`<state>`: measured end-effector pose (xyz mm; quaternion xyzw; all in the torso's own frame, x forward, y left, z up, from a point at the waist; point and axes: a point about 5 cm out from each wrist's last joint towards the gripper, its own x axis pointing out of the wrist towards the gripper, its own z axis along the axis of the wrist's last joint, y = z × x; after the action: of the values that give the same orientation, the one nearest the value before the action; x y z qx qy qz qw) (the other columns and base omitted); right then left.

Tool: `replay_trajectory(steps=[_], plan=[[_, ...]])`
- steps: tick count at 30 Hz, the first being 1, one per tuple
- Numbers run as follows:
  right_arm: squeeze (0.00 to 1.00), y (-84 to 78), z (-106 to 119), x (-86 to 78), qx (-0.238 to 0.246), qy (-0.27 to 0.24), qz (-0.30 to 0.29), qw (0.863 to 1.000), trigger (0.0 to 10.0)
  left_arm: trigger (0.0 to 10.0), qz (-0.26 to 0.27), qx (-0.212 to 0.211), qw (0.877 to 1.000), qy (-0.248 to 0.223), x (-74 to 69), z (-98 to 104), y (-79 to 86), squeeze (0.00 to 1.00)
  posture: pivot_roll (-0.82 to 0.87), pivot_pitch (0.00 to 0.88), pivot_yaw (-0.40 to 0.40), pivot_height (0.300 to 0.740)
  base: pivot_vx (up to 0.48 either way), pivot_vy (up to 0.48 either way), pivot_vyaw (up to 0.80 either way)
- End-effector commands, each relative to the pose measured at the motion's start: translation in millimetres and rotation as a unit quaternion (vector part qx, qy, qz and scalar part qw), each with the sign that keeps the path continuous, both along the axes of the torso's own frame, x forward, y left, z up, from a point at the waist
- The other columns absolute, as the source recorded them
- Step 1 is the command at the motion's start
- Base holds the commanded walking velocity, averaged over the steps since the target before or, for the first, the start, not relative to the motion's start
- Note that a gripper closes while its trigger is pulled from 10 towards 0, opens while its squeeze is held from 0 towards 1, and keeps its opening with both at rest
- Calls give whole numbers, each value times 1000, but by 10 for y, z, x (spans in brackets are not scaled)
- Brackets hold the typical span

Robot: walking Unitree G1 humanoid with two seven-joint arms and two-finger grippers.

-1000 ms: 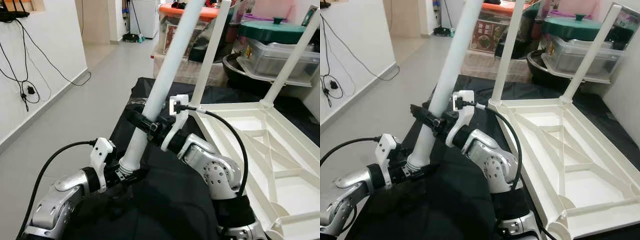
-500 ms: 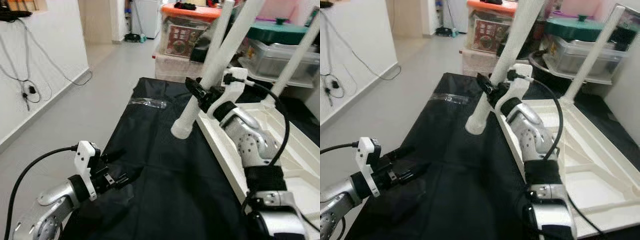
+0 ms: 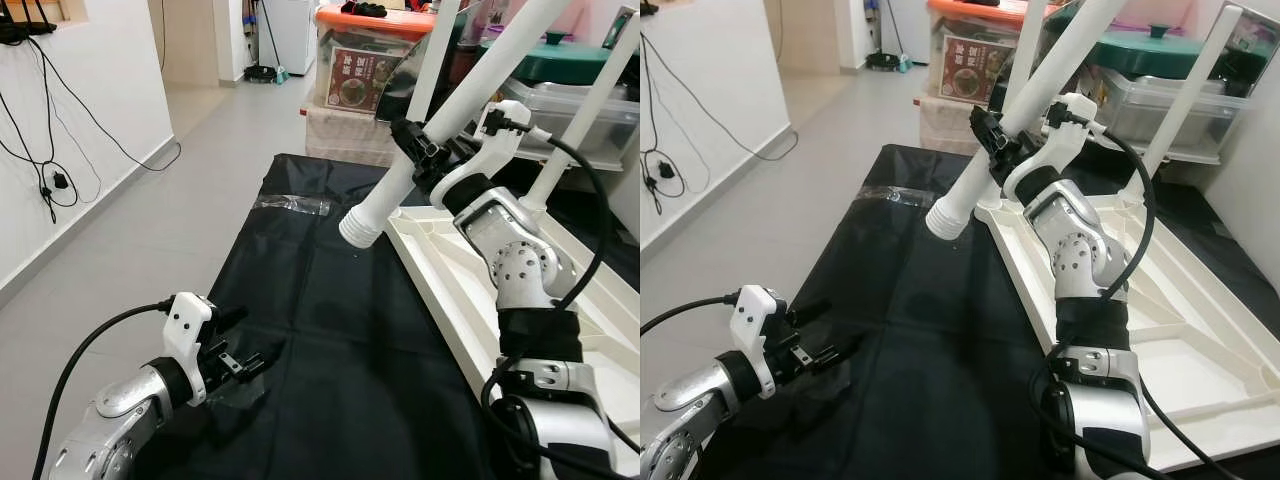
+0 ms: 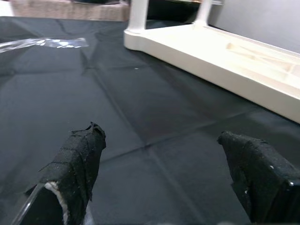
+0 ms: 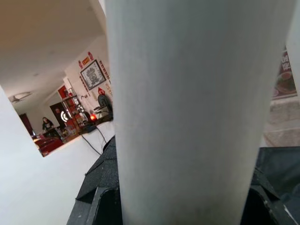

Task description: Building children table

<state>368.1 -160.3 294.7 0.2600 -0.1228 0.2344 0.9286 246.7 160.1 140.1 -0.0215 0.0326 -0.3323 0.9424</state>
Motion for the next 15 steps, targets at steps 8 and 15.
replay_trajectory(steps=[8, 15], plan=[[0, 126, -59, -14, 19, 13, 20, 1000, 0, 10000, 26, 8, 1000, 8, -27, -94, -9, 0, 96, 0, -88, 740, 0, 0, 0], [0, 194, -120, -79, 19, 19, 29, 999, 0, 10000, 33, 11, 999, 6, -39, -119, -30, 0, 95, 0, -86, 740, 0, 0, 0]])
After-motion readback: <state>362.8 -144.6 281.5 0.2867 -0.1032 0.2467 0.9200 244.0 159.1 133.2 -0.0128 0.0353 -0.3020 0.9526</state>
